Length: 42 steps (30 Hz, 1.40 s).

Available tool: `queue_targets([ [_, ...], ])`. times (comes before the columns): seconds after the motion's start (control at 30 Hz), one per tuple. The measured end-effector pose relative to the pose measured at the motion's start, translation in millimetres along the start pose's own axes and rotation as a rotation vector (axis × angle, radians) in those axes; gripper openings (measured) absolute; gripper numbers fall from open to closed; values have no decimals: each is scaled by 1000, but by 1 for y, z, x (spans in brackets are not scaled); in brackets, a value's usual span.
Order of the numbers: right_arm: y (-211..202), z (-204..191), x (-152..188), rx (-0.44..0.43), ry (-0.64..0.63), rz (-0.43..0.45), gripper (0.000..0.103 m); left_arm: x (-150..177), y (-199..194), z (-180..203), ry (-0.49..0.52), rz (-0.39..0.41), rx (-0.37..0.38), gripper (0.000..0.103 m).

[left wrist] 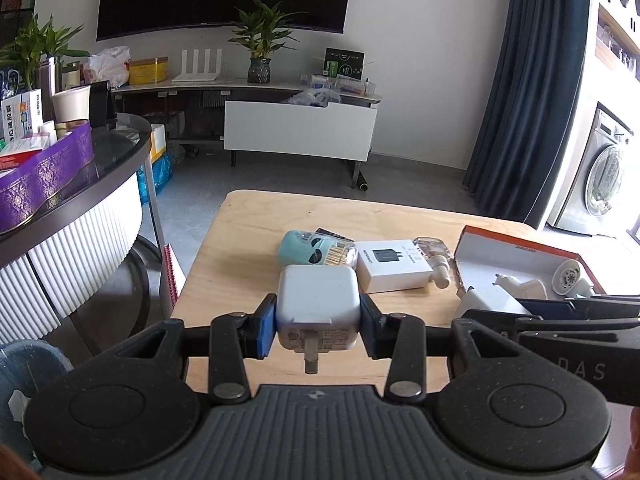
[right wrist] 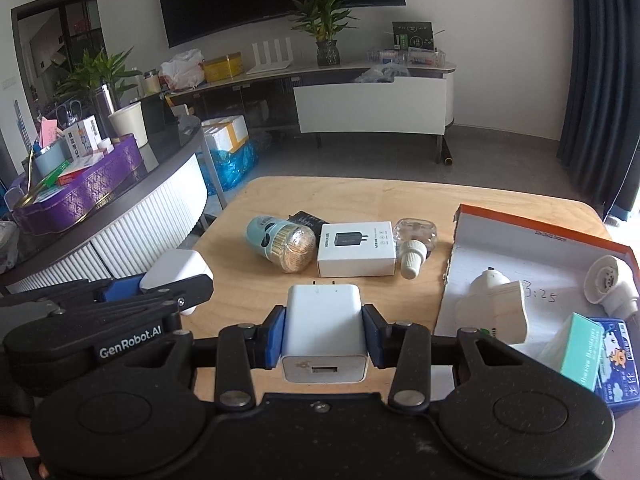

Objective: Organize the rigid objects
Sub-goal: 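Carry both held white adapters up and over the orange-rimmed tray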

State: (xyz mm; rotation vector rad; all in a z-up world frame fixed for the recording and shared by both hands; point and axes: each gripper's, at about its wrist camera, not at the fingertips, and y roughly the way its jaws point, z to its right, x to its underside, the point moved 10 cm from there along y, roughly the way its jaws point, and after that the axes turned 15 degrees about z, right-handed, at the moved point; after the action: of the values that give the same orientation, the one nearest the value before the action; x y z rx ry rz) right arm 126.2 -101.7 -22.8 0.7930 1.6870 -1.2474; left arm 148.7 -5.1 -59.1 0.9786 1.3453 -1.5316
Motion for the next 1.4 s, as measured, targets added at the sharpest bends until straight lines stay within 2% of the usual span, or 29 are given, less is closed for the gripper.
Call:
queue_targets([
  [0.57,-76,33,4,54,63,80,50,5,-40,50,12,12,57,42],
  [1.03,-119,67,10,106,101,127,50,10,-56,95,70,25,132,42],
  [1.4,-141,77,6,119,105,166,50,10,-65,111,76,39,166,42],
])
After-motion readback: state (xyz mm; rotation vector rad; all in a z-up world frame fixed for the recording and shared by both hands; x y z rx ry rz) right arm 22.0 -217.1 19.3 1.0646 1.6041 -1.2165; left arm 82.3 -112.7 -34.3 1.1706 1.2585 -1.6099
